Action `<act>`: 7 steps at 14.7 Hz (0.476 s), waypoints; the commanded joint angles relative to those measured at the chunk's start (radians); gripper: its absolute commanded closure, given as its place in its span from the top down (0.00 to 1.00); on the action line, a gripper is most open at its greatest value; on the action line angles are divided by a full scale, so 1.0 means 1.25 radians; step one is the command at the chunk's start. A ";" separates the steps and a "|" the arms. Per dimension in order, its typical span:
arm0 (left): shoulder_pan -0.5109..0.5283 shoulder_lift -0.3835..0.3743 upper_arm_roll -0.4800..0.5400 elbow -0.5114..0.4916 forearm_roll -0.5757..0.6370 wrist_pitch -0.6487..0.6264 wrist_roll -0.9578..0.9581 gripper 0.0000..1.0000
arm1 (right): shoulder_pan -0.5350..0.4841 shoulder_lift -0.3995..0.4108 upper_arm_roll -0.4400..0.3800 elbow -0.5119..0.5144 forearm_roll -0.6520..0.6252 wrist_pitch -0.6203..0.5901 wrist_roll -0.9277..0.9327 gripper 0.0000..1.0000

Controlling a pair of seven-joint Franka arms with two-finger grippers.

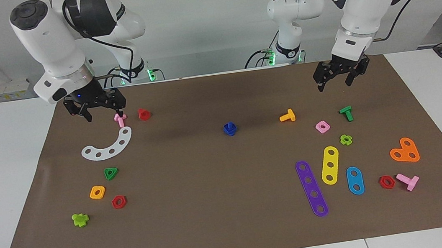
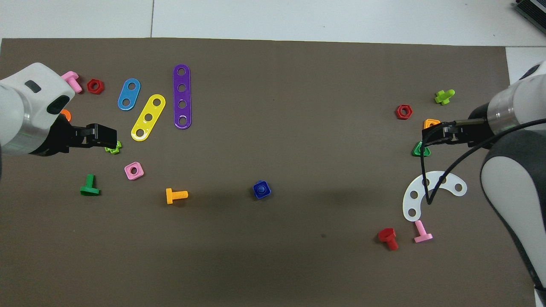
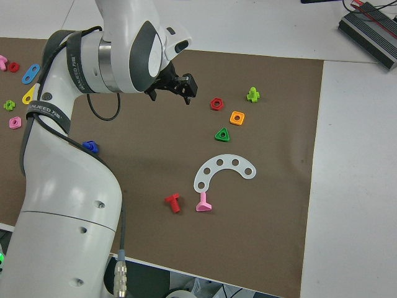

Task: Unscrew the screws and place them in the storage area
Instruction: 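Move the left gripper toward the blue square nut mid-table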

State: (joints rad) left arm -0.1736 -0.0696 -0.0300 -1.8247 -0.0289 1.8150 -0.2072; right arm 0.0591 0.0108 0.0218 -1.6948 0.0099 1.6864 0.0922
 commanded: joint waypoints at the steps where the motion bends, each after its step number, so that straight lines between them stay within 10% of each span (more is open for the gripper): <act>1: -0.034 -0.008 0.009 -0.028 -0.032 0.026 -0.023 1.00 | -0.008 -0.004 0.003 -0.001 0.017 -0.003 -0.022 1.00; 7: -0.039 0.011 0.012 -0.006 -0.019 -0.017 -0.024 1.00 | -0.008 -0.004 0.003 -0.001 0.017 -0.003 -0.023 1.00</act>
State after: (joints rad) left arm -0.2113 -0.0567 -0.0272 -1.8397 -0.0530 1.8146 -0.2296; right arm 0.0591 0.0108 0.0218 -1.6948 0.0099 1.6864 0.0922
